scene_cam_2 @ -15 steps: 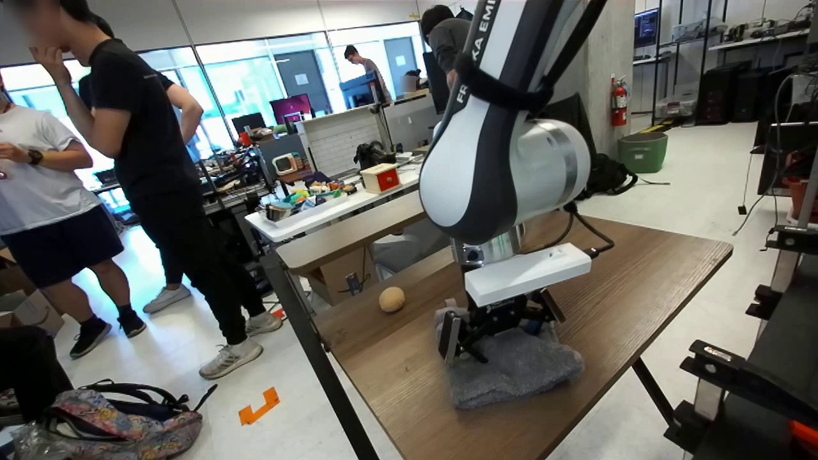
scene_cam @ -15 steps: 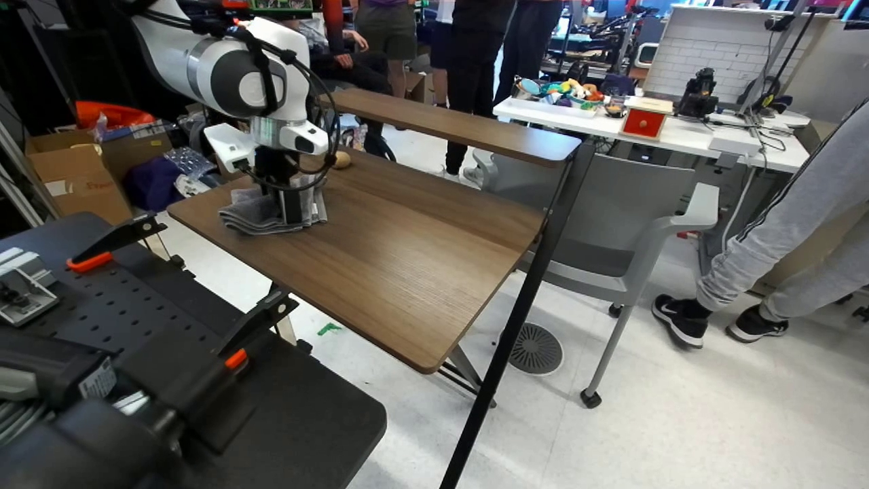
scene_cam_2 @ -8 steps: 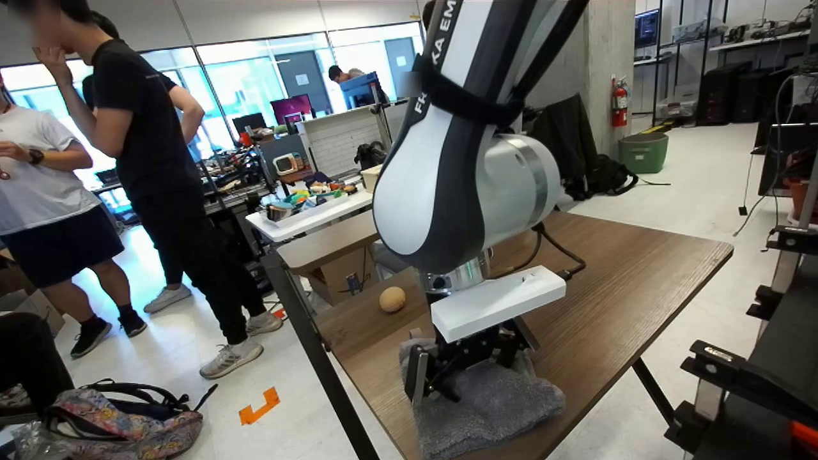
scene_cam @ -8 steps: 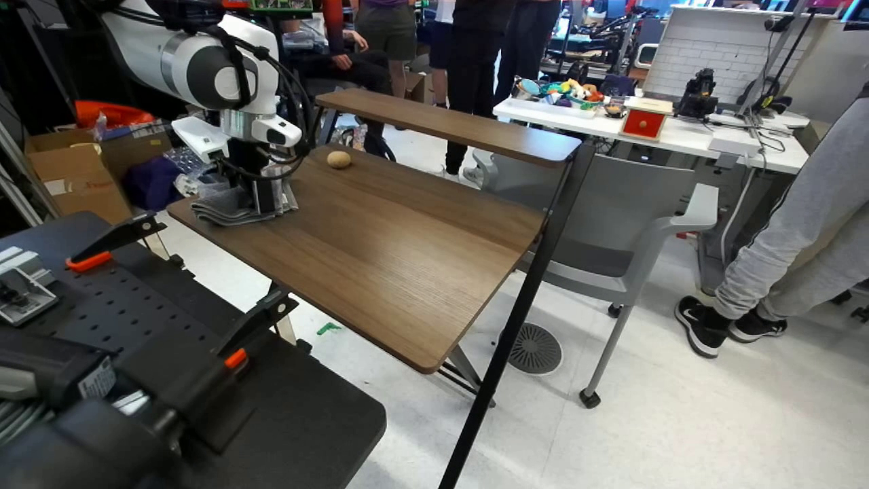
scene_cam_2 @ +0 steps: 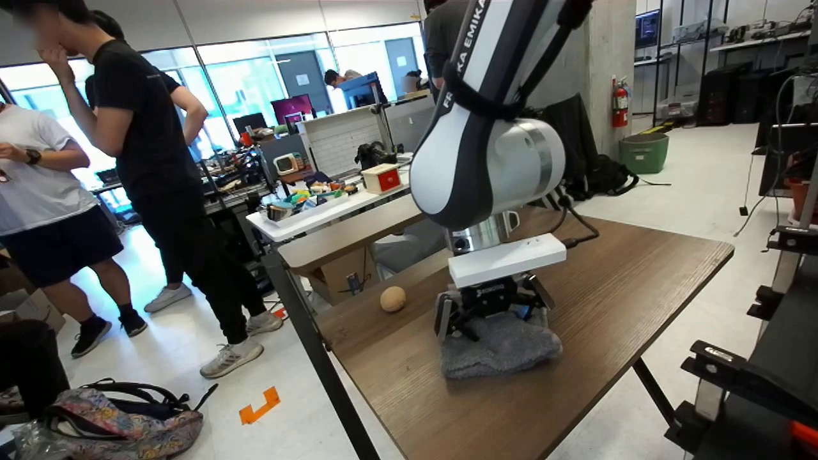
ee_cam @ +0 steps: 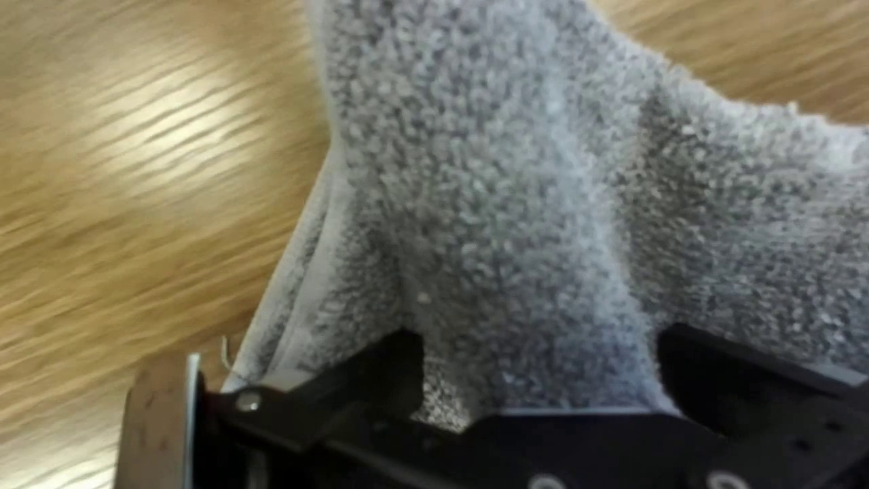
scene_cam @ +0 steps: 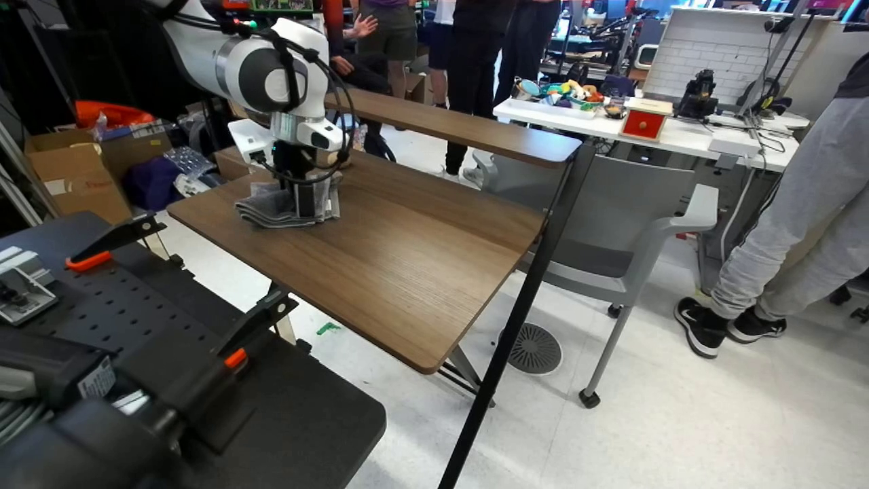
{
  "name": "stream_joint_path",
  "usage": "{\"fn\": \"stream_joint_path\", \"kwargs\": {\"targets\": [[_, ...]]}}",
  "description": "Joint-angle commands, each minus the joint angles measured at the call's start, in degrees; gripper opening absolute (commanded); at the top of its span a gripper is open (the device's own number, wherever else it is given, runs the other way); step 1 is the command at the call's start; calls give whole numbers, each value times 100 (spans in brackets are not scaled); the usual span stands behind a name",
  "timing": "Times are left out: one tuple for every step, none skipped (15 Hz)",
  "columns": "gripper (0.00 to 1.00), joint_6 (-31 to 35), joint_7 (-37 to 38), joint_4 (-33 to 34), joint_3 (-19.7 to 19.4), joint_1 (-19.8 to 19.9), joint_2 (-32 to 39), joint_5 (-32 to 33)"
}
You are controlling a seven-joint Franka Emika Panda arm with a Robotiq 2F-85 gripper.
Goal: Use the towel to wipe the table
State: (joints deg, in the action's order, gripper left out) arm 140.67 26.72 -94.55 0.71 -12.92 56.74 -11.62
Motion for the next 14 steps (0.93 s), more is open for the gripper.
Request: {"fn": "stream_joint_path", "kwargs": {"targets": [[100, -96, 351, 155, -379, 319, 480, -103], [100, -107, 443, 154, -449, 418, 489, -146], [100, -74, 527, 137, -519, 524, 484, -223], [100, -91, 594, 167, -560, 652, 504, -310], [100, -37, 609, 155, -554, 824, 491, -455], [100, -40, 638, 179, -549, 986, 512, -595], [100, 14, 676, 132, -569, 1123, 494, -725], [100, -4, 717, 142, -571, 1268, 517, -860], [100, -62, 667, 212, -508, 1456, 582, -997], [100, -194, 609, 31, -469, 1214, 17, -852], [100, -206, 604, 33, -468, 1339, 18, -924], [100, -217, 599, 35, -464, 1425, 19, -951], [100, -220, 605, 35, -462, 1458, 19, -967], [100, -220, 620, 35, -462, 1461, 19, -972]]}}
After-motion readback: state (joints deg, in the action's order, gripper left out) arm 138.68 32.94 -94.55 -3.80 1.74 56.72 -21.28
